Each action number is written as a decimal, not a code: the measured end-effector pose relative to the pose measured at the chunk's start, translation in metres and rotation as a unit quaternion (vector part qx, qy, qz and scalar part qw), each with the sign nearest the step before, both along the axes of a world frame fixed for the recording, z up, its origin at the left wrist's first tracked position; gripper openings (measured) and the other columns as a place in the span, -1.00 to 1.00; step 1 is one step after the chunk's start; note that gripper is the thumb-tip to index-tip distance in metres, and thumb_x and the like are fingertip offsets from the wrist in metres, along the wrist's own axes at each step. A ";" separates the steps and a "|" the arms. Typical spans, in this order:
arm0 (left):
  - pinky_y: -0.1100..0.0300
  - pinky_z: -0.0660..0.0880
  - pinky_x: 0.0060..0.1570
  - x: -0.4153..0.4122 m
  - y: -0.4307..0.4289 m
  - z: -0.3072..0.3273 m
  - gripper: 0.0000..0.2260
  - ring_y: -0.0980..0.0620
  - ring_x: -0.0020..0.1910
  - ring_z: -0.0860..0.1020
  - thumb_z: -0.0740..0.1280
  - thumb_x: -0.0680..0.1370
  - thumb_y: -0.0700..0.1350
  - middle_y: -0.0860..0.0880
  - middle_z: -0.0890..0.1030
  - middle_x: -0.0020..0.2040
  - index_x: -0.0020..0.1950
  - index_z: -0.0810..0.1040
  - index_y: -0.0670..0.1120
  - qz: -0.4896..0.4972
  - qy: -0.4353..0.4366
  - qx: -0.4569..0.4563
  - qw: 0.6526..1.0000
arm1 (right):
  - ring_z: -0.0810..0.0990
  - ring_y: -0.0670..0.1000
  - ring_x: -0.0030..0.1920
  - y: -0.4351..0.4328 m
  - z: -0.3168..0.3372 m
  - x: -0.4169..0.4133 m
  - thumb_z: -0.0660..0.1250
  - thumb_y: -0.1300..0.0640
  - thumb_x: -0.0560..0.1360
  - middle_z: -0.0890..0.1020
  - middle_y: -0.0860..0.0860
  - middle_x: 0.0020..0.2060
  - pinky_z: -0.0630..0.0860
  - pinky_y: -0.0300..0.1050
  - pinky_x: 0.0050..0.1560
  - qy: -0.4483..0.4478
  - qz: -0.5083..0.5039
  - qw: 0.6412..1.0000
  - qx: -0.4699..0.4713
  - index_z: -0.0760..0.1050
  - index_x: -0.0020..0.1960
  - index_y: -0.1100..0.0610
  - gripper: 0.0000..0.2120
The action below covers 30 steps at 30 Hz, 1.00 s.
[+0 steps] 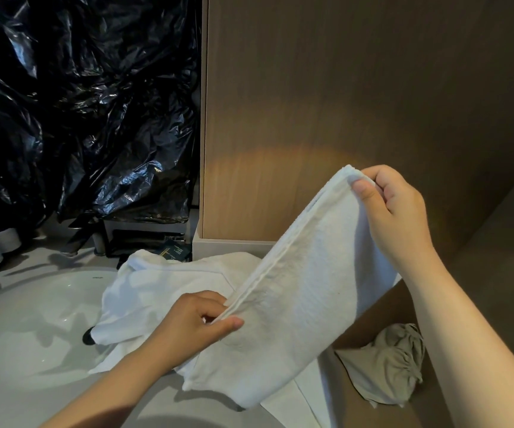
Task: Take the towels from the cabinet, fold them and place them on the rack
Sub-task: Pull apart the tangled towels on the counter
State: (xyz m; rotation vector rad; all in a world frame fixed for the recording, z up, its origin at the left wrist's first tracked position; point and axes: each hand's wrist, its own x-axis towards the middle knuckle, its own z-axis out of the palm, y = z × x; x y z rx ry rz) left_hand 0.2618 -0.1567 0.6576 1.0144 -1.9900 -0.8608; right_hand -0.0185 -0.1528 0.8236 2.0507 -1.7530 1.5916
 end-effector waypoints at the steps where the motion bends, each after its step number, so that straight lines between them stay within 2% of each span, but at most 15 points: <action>1: 0.30 0.44 -0.24 -0.001 0.000 -0.001 -0.75 0.09 -0.24 0.56 0.44 0.43 0.15 0.07 0.60 -0.27 -0.37 0.64 0.05 -0.003 -0.005 0.008 1.000 | 0.52 -0.26 -0.14 0.000 0.000 0.001 0.23 0.03 0.63 0.54 -0.17 -0.21 0.38 -0.55 -0.21 0.000 0.001 1.000 0.001 0.51 -0.04 0.05 -0.85; 3: 0.31 0.45 -0.18 -0.001 0.000 -0.006 -0.72 0.11 -0.17 0.57 0.42 0.41 0.25 0.13 0.57 -0.21 -0.33 0.66 0.07 -0.009 -0.008 0.021 1.000 | 0.52 -0.28 -0.13 0.000 0.000 0.002 0.23 0.03 0.64 0.54 -0.18 -0.20 0.39 -0.55 -0.18 -0.007 0.001 1.000 0.000 0.50 -0.04 0.04 -0.86; 6: 0.19 0.44 -0.13 -0.003 0.004 -0.021 -0.60 0.13 -0.19 0.53 0.37 0.37 0.32 0.07 0.48 -0.17 -0.33 0.61 -0.02 -0.033 -0.047 0.053 0.997 | 0.51 -0.30 -0.13 0.003 0.004 0.003 0.22 0.02 0.64 0.53 -0.21 -0.19 0.38 -0.56 -0.17 -0.024 0.003 1.000 -0.009 0.47 -0.06 -0.04 -0.88; 9: 0.08 0.45 -0.11 -0.006 0.006 -0.036 -0.53 0.04 -0.19 0.53 0.36 0.42 0.28 -0.05 0.46 -0.14 -0.30 0.57 -0.14 -0.039 -0.086 0.064 0.993 | 0.51 -0.30 -0.14 0.003 0.006 0.005 0.22 0.03 0.64 0.52 -0.21 -0.20 0.37 -0.56 -0.18 -0.012 0.013 1.000 -0.012 0.47 -0.06 -0.03 -0.88; 12: 0.14 0.45 -0.11 -0.007 0.003 -0.041 -0.58 0.09 -0.21 0.50 0.35 0.47 0.23 -0.05 0.43 -0.17 -0.31 0.55 -0.12 -0.014 -0.088 0.039 0.995 | 0.51 -0.29 -0.15 0.001 0.005 0.003 0.23 0.04 0.64 0.52 -0.20 -0.21 0.37 -0.55 -0.18 0.006 0.014 1.000 -0.011 0.49 -0.04 0.03 -0.88; 15: 0.29 0.37 -0.24 -0.002 0.000 -0.042 -0.57 0.14 -0.27 0.44 0.32 0.47 0.28 0.00 0.36 -0.26 -0.37 0.47 -0.05 0.048 -0.040 -0.026 0.998 | 0.51 -0.30 -0.15 -0.001 0.003 -0.010 0.22 0.02 0.64 0.52 -0.20 -0.19 0.36 -0.56 -0.21 0.023 0.003 1.000 -0.006 0.48 -0.01 0.03 -0.88; 18: 0.33 0.29 -0.33 0.006 0.000 -0.038 -0.63 0.18 -0.34 0.35 0.30 0.50 0.20 0.03 0.31 -0.32 -0.36 0.40 -0.02 0.082 -0.006 -0.159 0.984 | 0.51 -0.32 -0.15 -0.004 -0.002 -0.029 0.22 0.00 0.64 0.52 -0.22 -0.17 0.38 -0.47 -0.20 0.020 -0.025 0.999 0.009 0.47 0.01 0.00 -0.89; 20: 0.29 0.27 -0.36 0.010 -0.003 -0.033 -0.55 0.13 -0.35 0.31 0.23 0.57 0.19 -0.03 0.34 -0.35 -0.38 0.40 -0.08 0.056 -0.043 -0.233 0.970 | 0.51 -0.31 -0.15 -0.008 -0.008 -0.037 0.21 -0.02 0.64 0.52 -0.22 -0.17 0.38 -0.35 -0.19 0.012 -0.041 0.999 0.017 0.46 0.01 -0.01 -0.88; 23: 0.28 0.22 -0.39 0.017 -0.006 -0.028 -0.45 0.11 -0.38 0.29 0.04 0.64 0.20 -0.01 0.34 -0.35 -0.40 0.37 -0.13 0.006 -0.163 -0.302 0.939 | 0.54 -0.17 -0.15 -0.014 -0.016 -0.040 0.19 -0.03 0.64 0.52 -0.19 -0.17 0.40 -0.29 -0.19 0.036 -0.054 0.998 0.021 0.45 0.02 0.01 -0.87; 25: 0.27 0.29 -0.33 0.021 -0.007 -0.029 -0.42 0.12 -0.33 0.31 -0.10 0.63 0.24 0.02 0.37 -0.29 -0.35 0.39 -0.12 -0.011 -0.212 -0.281 0.936 | 0.54 -0.10 -0.19 -0.017 -0.022 -0.040 0.18 -0.03 0.65 0.52 -0.16 -0.20 0.41 -0.27 -0.22 0.064 -0.062 0.996 0.017 0.45 0.01 0.03 -0.84; 27: 0.17 0.40 -0.18 0.020 -0.007 -0.029 -0.34 0.06 -0.25 0.38 -0.23 0.57 0.31 0.01 0.40 -0.19 -0.23 0.45 -0.13 -0.022 -0.258 -0.204 0.944 | 0.53 -0.08 -0.23 -0.020 -0.029 -0.040 0.17 -0.02 0.66 0.51 -0.14 -0.24 0.40 -0.27 -0.26 0.067 -0.069 0.995 0.018 0.45 -0.02 0.04 -0.82; 30: 0.13 0.40 -0.10 0.017 -0.005 -0.034 -0.44 0.03 -0.21 0.41 -0.17 0.59 0.25 0.04 0.36 -0.13 -0.15 0.44 -0.11 -0.022 -0.278 -0.153 0.948 | 0.51 -0.08 -0.27 -0.024 -0.039 -0.041 0.16 -0.03 0.66 0.50 -0.13 -0.27 0.39 -0.26 -0.29 0.046 -0.072 0.996 0.036 0.44 -0.04 0.05 -0.81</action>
